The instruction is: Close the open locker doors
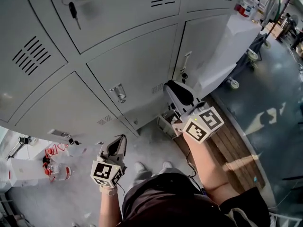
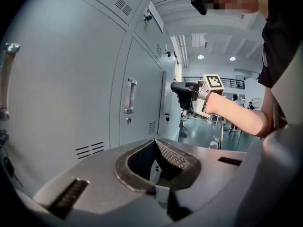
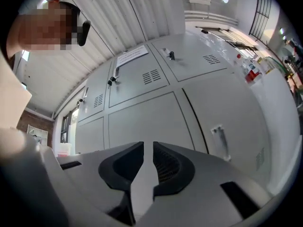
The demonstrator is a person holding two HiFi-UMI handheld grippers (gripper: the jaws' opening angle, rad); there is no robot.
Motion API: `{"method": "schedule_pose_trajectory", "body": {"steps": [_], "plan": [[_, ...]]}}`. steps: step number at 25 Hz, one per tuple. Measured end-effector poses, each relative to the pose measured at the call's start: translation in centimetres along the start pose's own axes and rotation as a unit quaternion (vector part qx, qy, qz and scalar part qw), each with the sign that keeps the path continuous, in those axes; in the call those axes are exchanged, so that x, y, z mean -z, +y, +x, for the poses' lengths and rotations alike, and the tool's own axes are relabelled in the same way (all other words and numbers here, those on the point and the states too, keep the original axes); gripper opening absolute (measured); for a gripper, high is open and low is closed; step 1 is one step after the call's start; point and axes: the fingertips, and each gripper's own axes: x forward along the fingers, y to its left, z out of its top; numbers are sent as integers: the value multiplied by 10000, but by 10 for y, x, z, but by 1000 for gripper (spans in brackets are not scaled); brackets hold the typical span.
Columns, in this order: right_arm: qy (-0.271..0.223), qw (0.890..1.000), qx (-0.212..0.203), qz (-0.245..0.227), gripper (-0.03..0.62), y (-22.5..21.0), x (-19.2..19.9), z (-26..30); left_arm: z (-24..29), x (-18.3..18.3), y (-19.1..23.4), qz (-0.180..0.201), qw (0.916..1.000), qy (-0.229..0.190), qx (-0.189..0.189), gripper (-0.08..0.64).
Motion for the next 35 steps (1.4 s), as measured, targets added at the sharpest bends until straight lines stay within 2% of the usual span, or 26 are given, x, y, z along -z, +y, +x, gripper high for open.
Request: {"method": "schedule_pose_trajectory", "body": {"steps": [7, 12, 18, 23, 28, 35], "plan": [[600, 9964, 520, 291, 87, -51, 71, -59, 30, 35, -25, -91, 9989, 376, 252, 17], [1100, 9893, 788, 549, 87, -78, 129, -98, 42, 64, -34, -203, 9972, 684, 236, 17], [1806, 9768, 843, 782, 95, -101, 202, -129, 49, 93, -39, -476, 9941, 972, 79, 17], [2466, 9621, 763, 882, 131, -119, 278, -149, 58, 120, -51, -628, 9906, 1218, 48, 18], [3308, 9381, 502, 894, 180, -131, 373, -173, 67, 151, -63, -852, 9859, 1439, 6, 18], [4076, 9088, 328, 829, 226, -151, 477, -201, 74, 207, -64, -1020, 9768, 1868, -235, 18]]}}
